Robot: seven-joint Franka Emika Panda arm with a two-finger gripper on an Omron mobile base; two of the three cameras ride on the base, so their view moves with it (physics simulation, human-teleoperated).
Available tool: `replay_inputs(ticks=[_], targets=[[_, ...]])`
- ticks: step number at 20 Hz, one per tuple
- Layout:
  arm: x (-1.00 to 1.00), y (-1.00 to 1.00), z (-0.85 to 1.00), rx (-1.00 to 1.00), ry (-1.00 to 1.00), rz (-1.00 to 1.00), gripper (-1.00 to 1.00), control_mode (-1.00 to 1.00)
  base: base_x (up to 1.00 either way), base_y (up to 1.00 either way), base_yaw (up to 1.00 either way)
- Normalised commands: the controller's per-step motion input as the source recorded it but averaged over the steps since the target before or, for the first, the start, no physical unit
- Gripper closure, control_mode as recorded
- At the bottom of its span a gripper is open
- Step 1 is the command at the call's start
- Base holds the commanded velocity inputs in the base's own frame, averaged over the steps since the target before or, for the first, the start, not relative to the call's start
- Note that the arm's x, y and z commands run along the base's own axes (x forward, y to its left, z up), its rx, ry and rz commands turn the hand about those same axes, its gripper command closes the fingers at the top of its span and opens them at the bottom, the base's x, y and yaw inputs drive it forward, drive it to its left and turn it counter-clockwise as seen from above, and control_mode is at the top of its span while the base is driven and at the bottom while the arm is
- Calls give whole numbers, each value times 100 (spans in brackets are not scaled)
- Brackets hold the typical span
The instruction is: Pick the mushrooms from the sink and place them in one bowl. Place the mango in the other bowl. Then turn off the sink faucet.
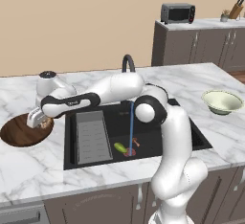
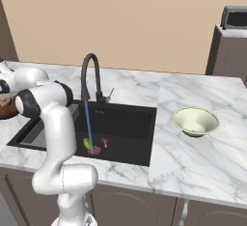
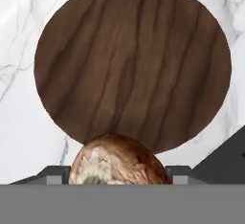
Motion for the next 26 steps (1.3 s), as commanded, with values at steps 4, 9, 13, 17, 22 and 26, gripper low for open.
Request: replay_inputs(ticks=[4,9,13,17,22,26], targets=[[21,15,-29,-2,2,0,100,-100,0,0,0],[19,17,-39,-4,5,0,100,-100,0,0,0],[13,12,-36,-2,4,0,100,-100,0,0,0],[3,3,-18,0,1,0,100,-100,0,0,0],[1,0,11,0,0,0,-100,-100,0,0,0],[0,0,24,0,-4,-3,-100,-100,0,0,0]])
